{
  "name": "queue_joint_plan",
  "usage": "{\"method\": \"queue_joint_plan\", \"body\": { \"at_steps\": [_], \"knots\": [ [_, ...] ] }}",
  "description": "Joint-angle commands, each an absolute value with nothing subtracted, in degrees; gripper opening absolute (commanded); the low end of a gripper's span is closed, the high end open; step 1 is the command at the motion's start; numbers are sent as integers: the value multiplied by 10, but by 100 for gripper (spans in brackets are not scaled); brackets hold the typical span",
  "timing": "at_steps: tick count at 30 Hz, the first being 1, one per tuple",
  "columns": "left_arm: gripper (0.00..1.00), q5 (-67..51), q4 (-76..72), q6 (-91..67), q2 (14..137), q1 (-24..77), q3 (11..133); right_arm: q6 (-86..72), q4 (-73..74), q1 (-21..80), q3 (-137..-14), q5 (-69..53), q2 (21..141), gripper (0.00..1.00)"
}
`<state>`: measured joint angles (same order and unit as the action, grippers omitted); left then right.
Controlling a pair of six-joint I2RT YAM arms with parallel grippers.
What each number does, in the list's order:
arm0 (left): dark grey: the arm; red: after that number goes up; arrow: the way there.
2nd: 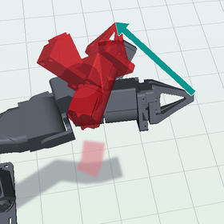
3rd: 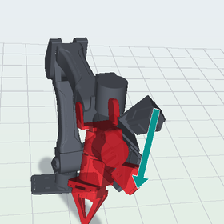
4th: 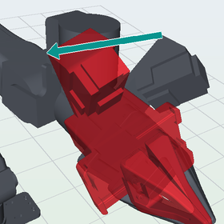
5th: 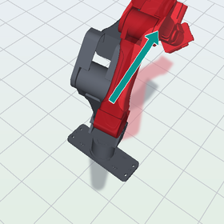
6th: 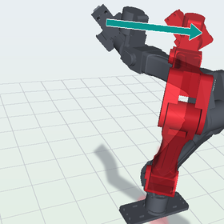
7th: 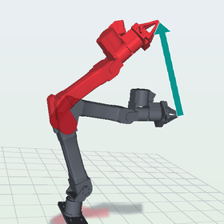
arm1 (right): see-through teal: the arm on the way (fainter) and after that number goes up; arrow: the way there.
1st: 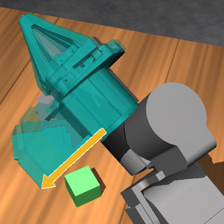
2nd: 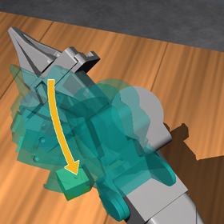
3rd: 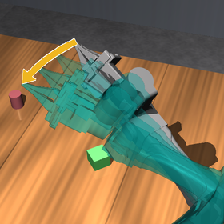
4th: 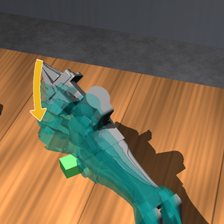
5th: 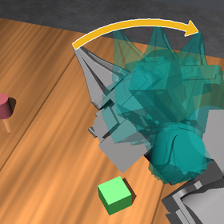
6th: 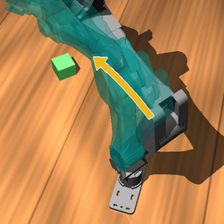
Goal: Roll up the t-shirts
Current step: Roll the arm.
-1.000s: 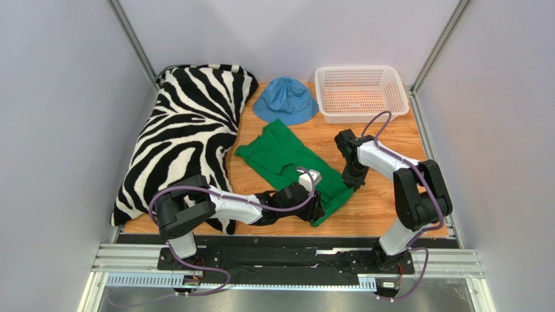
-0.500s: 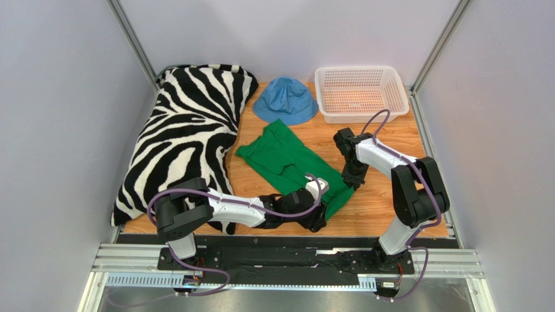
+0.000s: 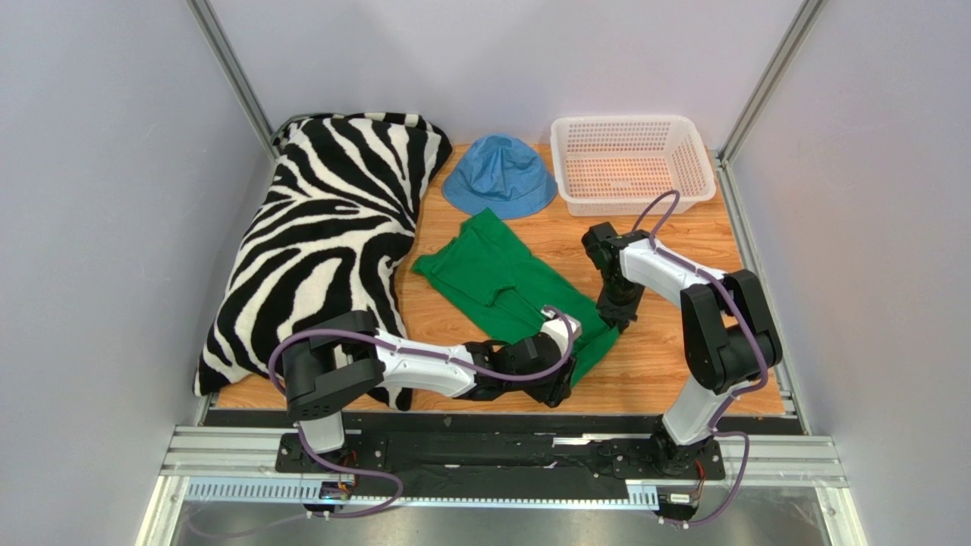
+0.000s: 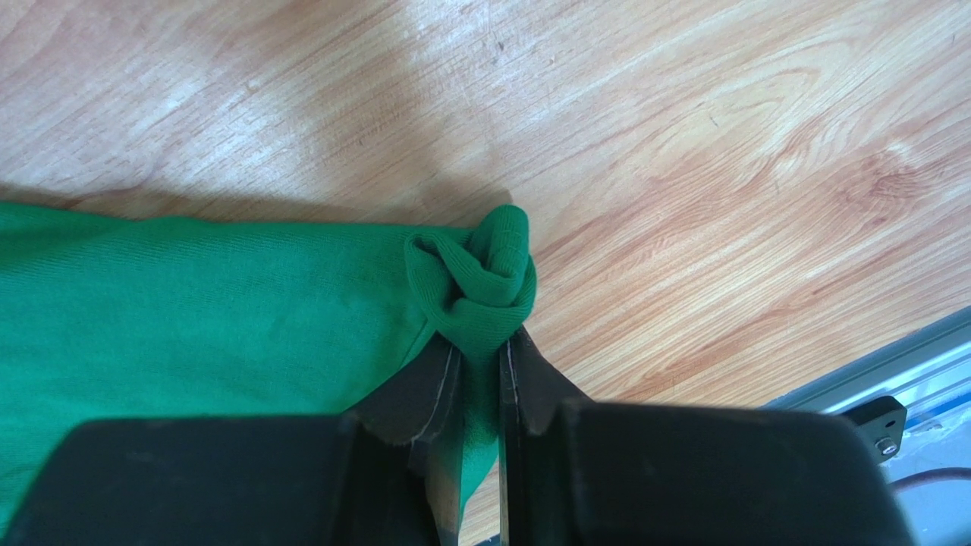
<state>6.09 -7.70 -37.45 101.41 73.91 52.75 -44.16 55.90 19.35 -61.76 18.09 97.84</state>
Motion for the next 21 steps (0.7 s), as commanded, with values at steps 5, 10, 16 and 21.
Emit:
{"method": "queue_joint_plan", "body": {
  "at_steps": [5,10,16,21],
  "knots": [
    [33,73,-69,-402,1022,744,535,-456,570,192,-642,200,986,0],
    [0,47,-95,-417,1009,741,518,-459,575,193,-647,201,988,0],
    [0,-31,-181,-483,1005,702,447,-464,573,193,-654,195,984,15],
    [0,-88,-245,-542,1024,681,417,-462,554,193,-651,178,967,31]
  ]
}}
